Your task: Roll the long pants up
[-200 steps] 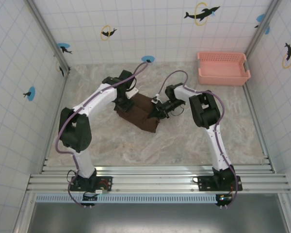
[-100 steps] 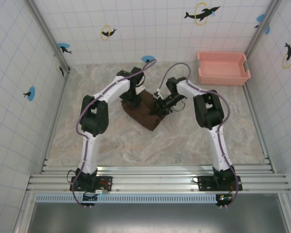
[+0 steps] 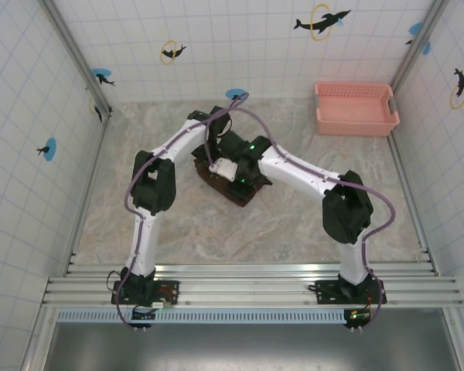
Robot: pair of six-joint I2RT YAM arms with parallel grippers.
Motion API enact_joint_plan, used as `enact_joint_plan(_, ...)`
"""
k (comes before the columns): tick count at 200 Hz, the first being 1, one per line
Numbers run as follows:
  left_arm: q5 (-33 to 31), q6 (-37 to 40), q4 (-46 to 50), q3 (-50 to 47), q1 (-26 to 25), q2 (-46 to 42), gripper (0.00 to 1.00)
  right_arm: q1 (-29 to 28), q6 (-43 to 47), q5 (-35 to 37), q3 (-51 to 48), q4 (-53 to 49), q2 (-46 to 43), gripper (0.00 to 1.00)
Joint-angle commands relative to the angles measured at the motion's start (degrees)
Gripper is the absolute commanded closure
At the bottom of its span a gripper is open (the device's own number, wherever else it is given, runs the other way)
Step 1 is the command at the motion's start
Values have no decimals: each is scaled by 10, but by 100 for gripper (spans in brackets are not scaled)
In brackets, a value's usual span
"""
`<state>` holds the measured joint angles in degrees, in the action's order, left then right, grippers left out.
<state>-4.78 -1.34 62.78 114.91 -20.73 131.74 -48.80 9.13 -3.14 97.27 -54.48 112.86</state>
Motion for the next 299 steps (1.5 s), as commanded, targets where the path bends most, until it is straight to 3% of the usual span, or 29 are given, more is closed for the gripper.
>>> enact_joint_plan(1,12,9,14,-15,1,47,29,-14,18,121,-25,58,-5,34)
enact_joint_plan(42,22,12,15,-19,2,47,29,-45,55,230,-27,107,53,29)
enact_joint_plan(84,31,11,13,-28,5,42,29,-32,50,183,12,88,121,28)
enact_joint_plan(113,34,13,12,-33,9,38,29,-32,56,195,22,80,152,28)
enact_joint_plan(130,39,13,13,-36,10,39,29,-26,61,169,23,78,165,35)
enact_joint_plan(169,53,13,17,-45,16,3,29,11,65,14,43,57,202,56)
enact_joint_plan(194,56,10,31,-42,21,-7,29,52,53,-156,103,-7,248,75)
enact_joint_plan(210,58,2,45,-32,28,-20,28,72,37,-257,105,-16,253,81)
enact_joint_plan(252,17,-5,86,16,50,-62,25,105,-27,-493,91,-21,249,88)
enact_joint_plan(277,-27,-18,102,32,56,-93,22,119,-109,-609,40,64,228,87)
enact_joint_plan(296,-59,-36,116,29,57,-115,20,134,-151,-638,16,97,234,87)
enact_joint_plan(299,-62,-39,119,28,57,-119,15,138,-171,-645,5,118,233,86)
